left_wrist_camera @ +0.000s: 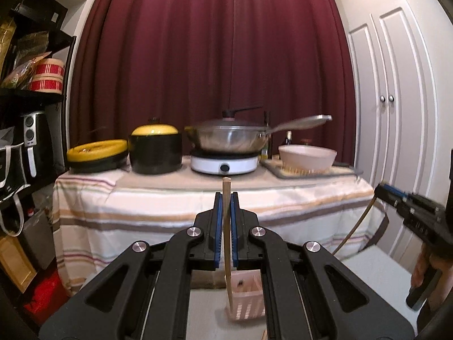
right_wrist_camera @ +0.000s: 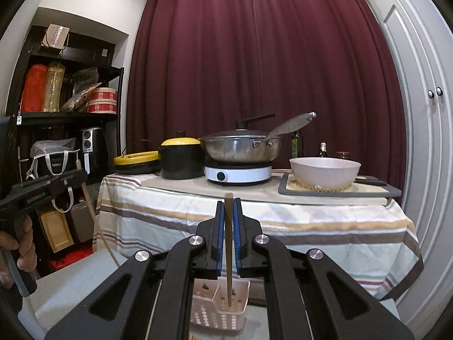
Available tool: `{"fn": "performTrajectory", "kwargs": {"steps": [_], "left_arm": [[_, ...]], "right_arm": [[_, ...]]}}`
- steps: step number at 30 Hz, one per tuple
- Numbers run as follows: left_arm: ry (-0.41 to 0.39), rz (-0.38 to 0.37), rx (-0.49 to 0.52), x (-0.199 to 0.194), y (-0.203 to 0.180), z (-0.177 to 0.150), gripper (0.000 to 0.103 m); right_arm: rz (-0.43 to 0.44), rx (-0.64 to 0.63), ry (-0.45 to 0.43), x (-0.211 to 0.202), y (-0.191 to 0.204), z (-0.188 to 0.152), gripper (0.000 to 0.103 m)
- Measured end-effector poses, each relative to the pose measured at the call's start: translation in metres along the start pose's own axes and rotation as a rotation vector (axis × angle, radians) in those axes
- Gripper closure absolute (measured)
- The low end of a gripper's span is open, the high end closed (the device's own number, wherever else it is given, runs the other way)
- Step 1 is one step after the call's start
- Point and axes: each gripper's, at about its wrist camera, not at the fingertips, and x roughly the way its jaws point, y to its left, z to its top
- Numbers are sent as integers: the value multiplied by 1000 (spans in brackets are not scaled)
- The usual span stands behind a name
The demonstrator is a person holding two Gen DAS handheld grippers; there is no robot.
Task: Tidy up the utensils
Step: 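Lower both chopsticks into the caddy and open both tools, then close the left tool on a chopstick while the right tool grasps another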
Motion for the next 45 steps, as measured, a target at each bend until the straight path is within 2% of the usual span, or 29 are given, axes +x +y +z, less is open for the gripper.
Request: {"fn": "performTrajectory", "kwargs": {"steps": [4,9,18,19,22,23,24,26,29,32,36,42,45], "left_arm": [[-25,-7,-19,20,-6,7,97],[-10,-12,-48,49,-10,-6,97],[110,-14,-44,100,-13,-66,96],[122,-17,-50,103,-13,-73,95],[145,-16,-52,107,-11,-86,71],[146,-15,-50,106,-12,-88,67],[145,-14,-48,105,-12,-90,58],[139,-9,-50,100,-10,-92,49],[135,-7,-56,89,-7,-93,44],[133,1,-50,75,-6,-96,39],[137,14,-58,48,-2,-104,36],[175,42,-63,16,1,-128,36],[204,64,-67,-2,2,-147,36]], "right_arm": [[1,2,5,19,-5,1,96],[7,28,44,40,-17,-12,96],[19,79,171,75,-25,-63,96],[16,80,181,78,-24,-67,96],[18,87,204,82,-22,-79,94],[18,88,208,83,-22,-79,88],[16,87,209,82,-21,-80,84],[3,78,199,75,-19,-80,68],[-23,55,182,65,-16,-77,59],[-42,52,168,48,-14,-76,54],[-75,36,162,23,-9,-80,54],[-139,34,190,-18,-4,-107,54],[-167,42,232,-37,0,-131,54]]}}
